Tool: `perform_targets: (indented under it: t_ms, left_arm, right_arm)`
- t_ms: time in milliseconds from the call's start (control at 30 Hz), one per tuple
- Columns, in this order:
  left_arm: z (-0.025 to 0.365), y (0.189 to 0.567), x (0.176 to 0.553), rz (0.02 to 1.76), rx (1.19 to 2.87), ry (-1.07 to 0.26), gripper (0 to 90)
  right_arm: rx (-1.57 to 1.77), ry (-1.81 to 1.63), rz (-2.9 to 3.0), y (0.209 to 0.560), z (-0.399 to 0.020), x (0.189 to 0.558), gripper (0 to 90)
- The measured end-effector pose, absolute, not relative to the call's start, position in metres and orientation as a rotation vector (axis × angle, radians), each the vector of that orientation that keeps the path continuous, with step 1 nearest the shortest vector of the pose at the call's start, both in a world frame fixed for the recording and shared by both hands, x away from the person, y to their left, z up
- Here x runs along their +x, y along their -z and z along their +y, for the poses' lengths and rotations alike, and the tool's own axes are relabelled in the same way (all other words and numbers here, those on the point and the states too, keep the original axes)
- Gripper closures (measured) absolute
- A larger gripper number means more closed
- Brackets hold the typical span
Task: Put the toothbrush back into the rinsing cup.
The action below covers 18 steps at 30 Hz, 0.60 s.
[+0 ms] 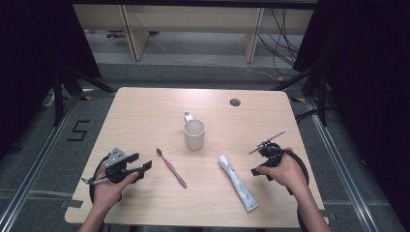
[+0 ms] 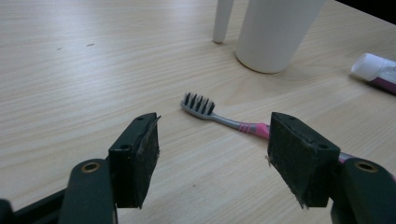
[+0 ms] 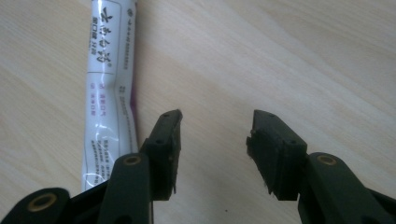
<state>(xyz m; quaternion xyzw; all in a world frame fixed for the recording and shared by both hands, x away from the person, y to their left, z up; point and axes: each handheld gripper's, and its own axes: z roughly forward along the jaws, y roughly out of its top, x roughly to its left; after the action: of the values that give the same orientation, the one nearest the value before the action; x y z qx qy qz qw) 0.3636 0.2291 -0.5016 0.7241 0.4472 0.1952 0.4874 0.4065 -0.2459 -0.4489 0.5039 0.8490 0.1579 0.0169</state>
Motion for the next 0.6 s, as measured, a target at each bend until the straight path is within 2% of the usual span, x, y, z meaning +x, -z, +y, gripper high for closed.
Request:
perform_targets:
  t_ms: [600]
  left_arm:
    - [0.194,0.494,0.373,1.117,1.859,-0.404,33.7]
  right_arm:
    - [1.544,-0.451,2.674,0.445,-0.215,0.407,53.2]
